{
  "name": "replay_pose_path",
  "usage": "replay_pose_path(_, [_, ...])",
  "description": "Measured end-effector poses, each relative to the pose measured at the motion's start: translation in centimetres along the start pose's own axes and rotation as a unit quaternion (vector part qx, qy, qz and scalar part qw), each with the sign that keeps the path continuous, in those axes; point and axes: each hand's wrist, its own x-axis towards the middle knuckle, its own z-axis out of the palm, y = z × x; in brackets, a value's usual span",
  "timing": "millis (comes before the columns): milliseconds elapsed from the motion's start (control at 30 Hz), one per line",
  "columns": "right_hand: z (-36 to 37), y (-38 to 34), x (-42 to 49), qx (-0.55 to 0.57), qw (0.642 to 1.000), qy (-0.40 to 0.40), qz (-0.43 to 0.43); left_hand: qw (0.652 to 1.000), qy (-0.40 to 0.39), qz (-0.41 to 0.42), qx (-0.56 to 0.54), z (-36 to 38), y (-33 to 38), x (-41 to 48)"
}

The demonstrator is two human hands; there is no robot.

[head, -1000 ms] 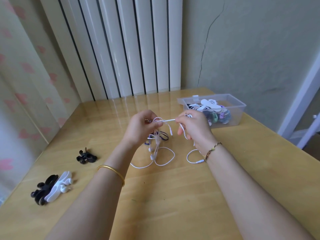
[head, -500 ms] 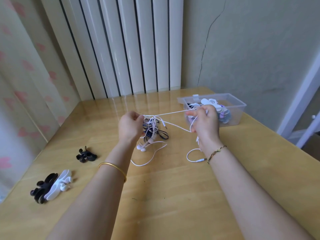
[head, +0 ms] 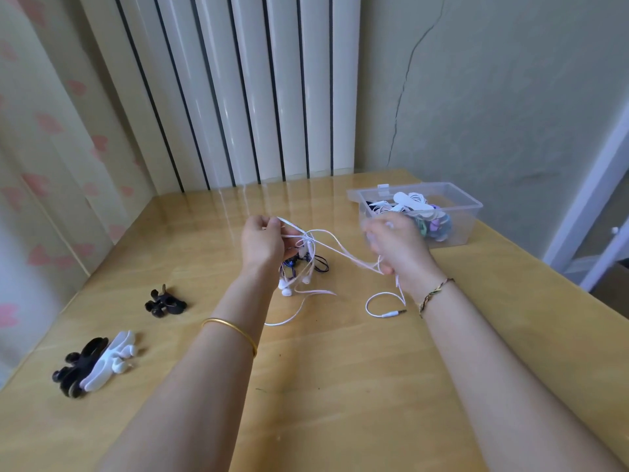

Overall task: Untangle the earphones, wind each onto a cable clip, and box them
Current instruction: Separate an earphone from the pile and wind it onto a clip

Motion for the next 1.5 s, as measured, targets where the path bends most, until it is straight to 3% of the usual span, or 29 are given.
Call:
replay_pose_path(100, [0.4, -0.2, -0.8, -0.152, 0.981, -0.11, -0.053, 1.0, -0.014, 0.013, 0.021, 0.5, 0.3, -0.1])
replay_pose_path(200, [1.1, 0.0, -1.0, -0.163, 0.977, -0.119, -0.068, 0.999, -0.037, 0.005, -0.003, 0.6, 0.6, -0.2])
replay_pose_path(333, [1.5, 0.1, -0.9, -0.014, 0.994, -0.068, -0.083, 0.996, -0.09, 0.011, -0.001, 0.0, 0.4, -0.2])
replay_pose_path(500, [1.4, 0.1, -0.4, 0.153, 0.987, 0.043, -0.022, 0.991, -0.125, 0.023, 0.045, -0.6, -0.4, -0.4])
replay_pose_path(667, [1.4, 0.4, -0.1, 0.31, 0.949, 0.058, 0.02, 0.97, -0.095, 0.093, 0.205, -0.4, -0.6, -0.4])
replay_pose_path(767, [1.2, 0.4, -0.3, 0.34, 0.939, 0.041, 0.028, 0.949, -0.089, 0.118, 0.279, -0.4, -0.6, -0.5])
replay_pose_path(833, [1.2, 0.5, -0.4, 0.35, 0.936, 0.017, 0.043, 0.958, -0.104, 0.07, 0.258, -0.4, -0.5, -0.5])
replay_pose_path(933, [1.3, 0.5, -0.6, 0.319, 0.946, -0.026, 0.059, 0.978, -0.153, -0.028, 0.143, -0.1, -0.1, -1.0])
replay_pose_path(1067, [1.4, 0.1, -0.7, 0.301, 0.948, -0.079, 0.068, 0.975, -0.2, -0.089, 0.038, 0.0, 0.6, -1.4])
replay_pose_path(1167, [1.4, 0.2, -0.3, 0.333, 0.934, -0.097, 0.083, 0.974, -0.198, -0.102, 0.03, 0.0, 0.8, -1.4])
replay_pose_path(1333, [1.3, 1.0, 0.6, 0.448, 0.886, -0.057, 0.107, 0.976, -0.172, -0.135, -0.01, -0.1, 0.7, -0.9])
replay_pose_path(1433, [0.9, 1.5, 1.2, 0.476, 0.872, -0.027, 0.107, 0.977, -0.172, -0.127, 0.021, -0.6, 0.8, -0.9])
replay_pose_path(1500, [0.6, 1.6, 1.4, 0.462, 0.88, -0.014, 0.11, 0.977, -0.176, -0.079, 0.095, -0.9, 0.8, -1.0])
